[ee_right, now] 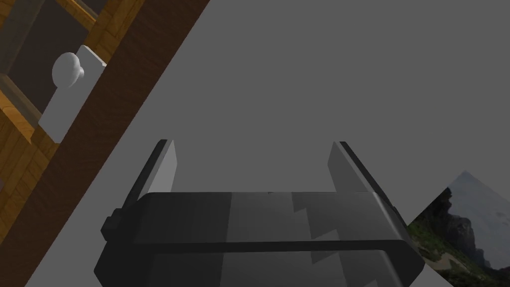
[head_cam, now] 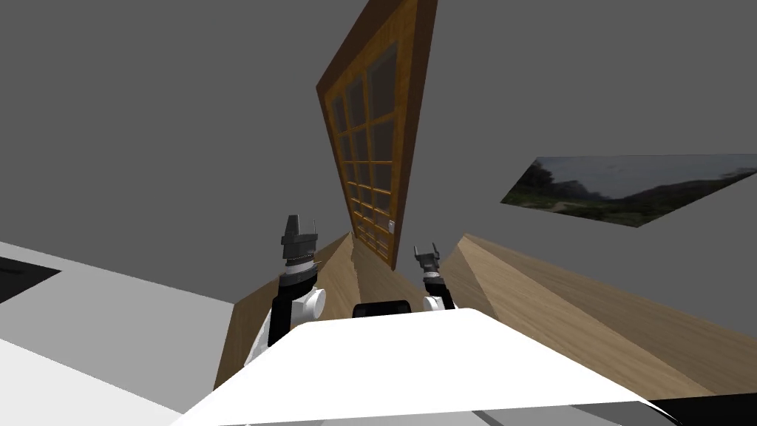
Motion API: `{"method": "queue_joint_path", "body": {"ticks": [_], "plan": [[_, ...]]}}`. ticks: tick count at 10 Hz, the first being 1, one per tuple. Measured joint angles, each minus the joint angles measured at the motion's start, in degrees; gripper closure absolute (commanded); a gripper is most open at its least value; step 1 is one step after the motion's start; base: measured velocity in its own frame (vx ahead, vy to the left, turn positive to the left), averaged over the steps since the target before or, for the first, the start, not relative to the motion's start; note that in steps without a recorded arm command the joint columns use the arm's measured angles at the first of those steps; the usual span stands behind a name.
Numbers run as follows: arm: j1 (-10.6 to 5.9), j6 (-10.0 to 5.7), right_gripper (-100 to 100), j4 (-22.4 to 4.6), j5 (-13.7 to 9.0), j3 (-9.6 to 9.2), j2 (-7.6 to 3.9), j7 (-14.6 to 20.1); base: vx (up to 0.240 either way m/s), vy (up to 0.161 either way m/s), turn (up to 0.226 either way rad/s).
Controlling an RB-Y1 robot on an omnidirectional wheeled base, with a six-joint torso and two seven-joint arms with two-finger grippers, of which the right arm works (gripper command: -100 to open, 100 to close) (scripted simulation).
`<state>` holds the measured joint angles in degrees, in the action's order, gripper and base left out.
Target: Push the door open
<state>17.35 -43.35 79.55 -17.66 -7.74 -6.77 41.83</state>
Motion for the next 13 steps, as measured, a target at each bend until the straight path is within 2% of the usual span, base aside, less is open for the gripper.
{"method": "queue_joint_path", "body": {"ticks": [11,13], "plan": [[-2.57,-3.01,-100,-10.9,-4.9,1.15,2.01,8.3,0.123,0.152,-0.171],[-2.71,-2.90,-100,-11.7,-5.8,1.50,2.33,9.5,0.105,0.145,-0.108]]}}
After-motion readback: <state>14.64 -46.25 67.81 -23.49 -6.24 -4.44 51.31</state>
